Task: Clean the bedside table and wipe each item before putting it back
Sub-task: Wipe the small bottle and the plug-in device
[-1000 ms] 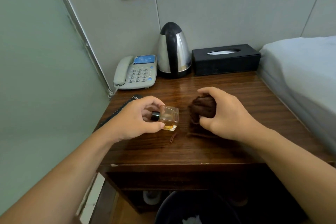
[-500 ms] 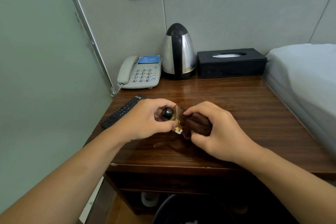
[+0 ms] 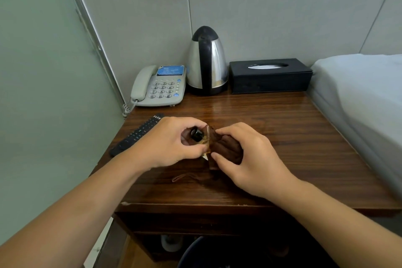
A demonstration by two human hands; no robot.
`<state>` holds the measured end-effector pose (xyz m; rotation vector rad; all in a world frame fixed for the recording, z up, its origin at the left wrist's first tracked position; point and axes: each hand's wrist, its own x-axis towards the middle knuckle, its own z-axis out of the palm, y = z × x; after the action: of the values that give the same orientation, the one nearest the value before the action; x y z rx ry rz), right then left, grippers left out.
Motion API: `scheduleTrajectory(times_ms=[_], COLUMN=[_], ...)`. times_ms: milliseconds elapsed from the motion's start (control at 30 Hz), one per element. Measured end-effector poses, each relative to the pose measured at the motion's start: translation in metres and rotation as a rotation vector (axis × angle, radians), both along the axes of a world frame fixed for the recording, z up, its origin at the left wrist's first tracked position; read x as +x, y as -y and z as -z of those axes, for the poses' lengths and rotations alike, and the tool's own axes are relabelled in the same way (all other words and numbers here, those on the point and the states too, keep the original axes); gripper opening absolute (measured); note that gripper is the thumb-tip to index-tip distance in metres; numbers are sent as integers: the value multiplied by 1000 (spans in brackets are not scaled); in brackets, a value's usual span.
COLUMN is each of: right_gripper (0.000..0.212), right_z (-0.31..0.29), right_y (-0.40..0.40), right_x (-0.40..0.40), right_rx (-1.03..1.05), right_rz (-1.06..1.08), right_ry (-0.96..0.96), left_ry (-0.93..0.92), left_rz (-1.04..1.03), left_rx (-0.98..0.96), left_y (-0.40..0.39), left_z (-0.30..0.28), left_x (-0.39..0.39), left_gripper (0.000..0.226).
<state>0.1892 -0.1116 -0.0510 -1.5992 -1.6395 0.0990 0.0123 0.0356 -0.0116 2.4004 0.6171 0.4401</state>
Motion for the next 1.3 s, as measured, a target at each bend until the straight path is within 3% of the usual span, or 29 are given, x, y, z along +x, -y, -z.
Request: scheduleTrajectory(times_ms=[167,267,400,500,667,867,1033,1200,1300], right_gripper=[23,22,50,58,59,48,49,53,66], right_z=[-12,-19,-16,-14,-14,-19,-22,-16,-9], right_y=[-23,-30,-22,-16,-15,-10,-6,-6,-2], right_x=[13,20,22,15,11,15,28,16,4], right_rx=[-16,-110,-206,-181,-146,-138,-137,-72,-83], right_rz=[8,-82,-112,-47,-21,-28,35,-18,-124], right_ry=[-197,-357,-195,-122,-97,-41,-23,-6,75], left_ry=[0,8,38,55,133,213,176,73,59], left_rz=[24,43,51,65,27,-4,-10,-74,-142], left_rx=[9,60,24,-58,-229,-223,-332,-213,-82], left_y=[-2,-2,-3,-3,6,14,13,13,10], left_z=[3,5,5,6,8,12,15,13,17], left_x=[-4,-8,-12,-14,-13,-15,-17,-22,-22], left_gripper=[44,52,54,55,59,51,73,66,60])
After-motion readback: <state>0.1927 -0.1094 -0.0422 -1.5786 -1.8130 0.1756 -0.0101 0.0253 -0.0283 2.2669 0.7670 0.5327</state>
